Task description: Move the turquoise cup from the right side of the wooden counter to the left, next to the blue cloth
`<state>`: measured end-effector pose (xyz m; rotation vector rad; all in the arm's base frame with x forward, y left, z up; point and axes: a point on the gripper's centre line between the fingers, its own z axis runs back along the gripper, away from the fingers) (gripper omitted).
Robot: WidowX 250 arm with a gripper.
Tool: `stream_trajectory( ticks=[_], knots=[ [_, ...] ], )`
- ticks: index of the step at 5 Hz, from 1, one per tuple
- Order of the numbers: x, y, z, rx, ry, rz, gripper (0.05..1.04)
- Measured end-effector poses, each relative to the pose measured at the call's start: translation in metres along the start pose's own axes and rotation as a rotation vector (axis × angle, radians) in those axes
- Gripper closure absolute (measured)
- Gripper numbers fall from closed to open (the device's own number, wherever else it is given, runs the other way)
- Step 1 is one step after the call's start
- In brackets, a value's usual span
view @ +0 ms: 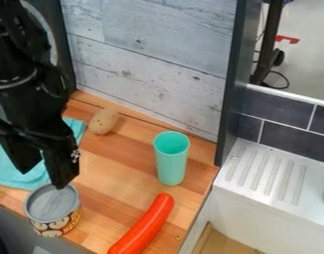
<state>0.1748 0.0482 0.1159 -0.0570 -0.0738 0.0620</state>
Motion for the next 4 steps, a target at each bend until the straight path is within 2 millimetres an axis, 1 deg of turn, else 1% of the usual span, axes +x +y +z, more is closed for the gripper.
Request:
stream_trajectory(
  ticks=[1, 2, 3, 4],
  knots=[
    [-0.001, 0.000, -0.002, -0.002, 0.009, 0.004, 0.083],
    [0.026, -0.013, -0.007, -0.012, -0.007, -0.020, 0.083],
    [0.052, -0.026, -0.004, -0.007, -0.073, -0.026, 0.083],
    [0.076, -0.040, -0.008, -0.015, -0.111, 0.002, 0.083]
  ],
)
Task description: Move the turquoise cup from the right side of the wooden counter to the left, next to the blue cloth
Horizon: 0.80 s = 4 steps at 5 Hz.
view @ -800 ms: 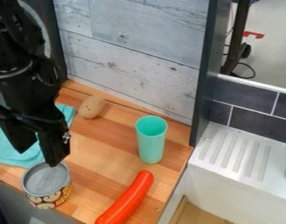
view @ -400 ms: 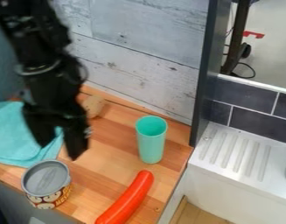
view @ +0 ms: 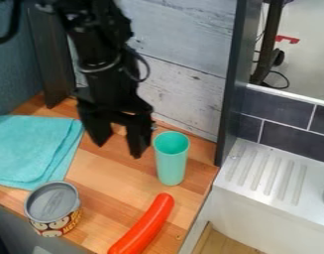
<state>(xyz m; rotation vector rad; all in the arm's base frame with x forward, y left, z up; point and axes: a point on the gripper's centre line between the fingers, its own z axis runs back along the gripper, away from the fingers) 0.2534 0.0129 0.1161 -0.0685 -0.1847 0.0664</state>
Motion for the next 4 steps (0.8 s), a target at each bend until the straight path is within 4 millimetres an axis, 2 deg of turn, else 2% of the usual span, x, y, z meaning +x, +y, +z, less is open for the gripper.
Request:
stream_trajectory(
  ticks=[2, 4],
  knots=[
    [0.039, -0.008, -0.021, 0.000, -0.007, 0.056, 0.083],
    [0.052, 0.000, -0.038, 0.050, 0.030, 0.099, 0.083]
  ],
)
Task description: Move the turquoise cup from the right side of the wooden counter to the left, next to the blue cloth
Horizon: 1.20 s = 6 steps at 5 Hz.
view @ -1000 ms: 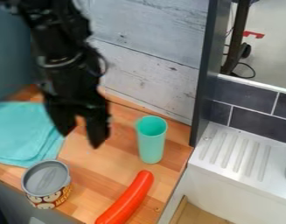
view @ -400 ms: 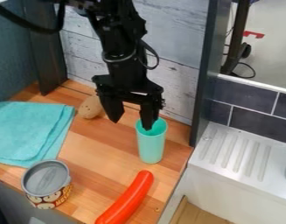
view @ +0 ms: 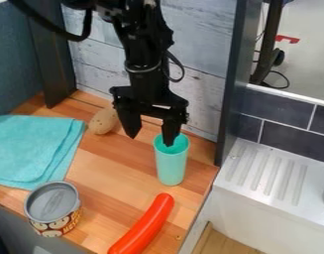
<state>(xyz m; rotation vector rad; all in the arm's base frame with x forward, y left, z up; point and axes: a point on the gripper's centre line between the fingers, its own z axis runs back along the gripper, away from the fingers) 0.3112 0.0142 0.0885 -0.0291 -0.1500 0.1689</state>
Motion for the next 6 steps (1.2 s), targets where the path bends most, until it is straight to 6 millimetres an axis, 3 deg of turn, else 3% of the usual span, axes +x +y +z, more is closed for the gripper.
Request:
stream_trajectory(
  ticks=[3, 4, 6],
  knots=[
    [0.015, -0.003, -0.032, -0.034, 0.006, -0.025, 0.100],
    [0.016, 0.005, -0.041, -0.030, 0.014, 0.013, 0.188],
    [0.016, 0.003, -0.041, -0.038, 0.016, 0.017, 0.764]
  ],
)
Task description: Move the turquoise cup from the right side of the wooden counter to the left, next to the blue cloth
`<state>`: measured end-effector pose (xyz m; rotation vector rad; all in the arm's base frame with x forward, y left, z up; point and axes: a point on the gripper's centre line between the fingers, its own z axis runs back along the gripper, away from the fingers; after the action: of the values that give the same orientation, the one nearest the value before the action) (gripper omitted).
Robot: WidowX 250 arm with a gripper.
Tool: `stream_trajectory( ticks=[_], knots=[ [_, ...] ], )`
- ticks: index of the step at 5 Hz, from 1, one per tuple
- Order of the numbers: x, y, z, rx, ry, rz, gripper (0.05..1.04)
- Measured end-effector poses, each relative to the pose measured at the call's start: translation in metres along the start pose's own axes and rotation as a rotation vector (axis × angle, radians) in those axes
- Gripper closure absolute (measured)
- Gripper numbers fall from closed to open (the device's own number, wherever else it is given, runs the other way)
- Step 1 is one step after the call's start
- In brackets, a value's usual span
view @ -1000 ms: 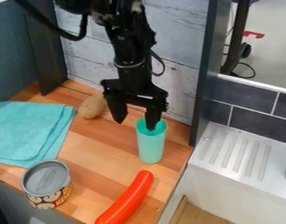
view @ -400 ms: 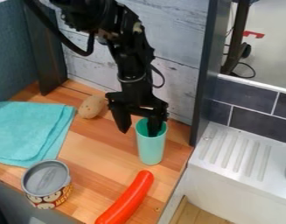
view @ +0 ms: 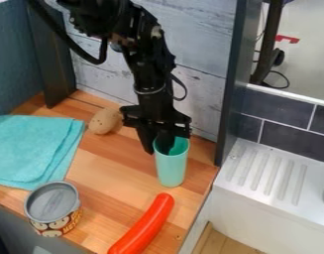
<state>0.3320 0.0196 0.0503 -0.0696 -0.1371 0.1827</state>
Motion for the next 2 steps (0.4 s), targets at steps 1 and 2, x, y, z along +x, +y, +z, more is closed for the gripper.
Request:
stream_trajectory(
  ticks=[1, 2],
  knots=[
    [-0.0004, 0.0034, -0.0002, -0.030, 0.002, 0.009, 0.949],
    [-0.0035, 0.0098, 0.0087, -0.044, -0.007, 0.015, 0.993]
  ],
)
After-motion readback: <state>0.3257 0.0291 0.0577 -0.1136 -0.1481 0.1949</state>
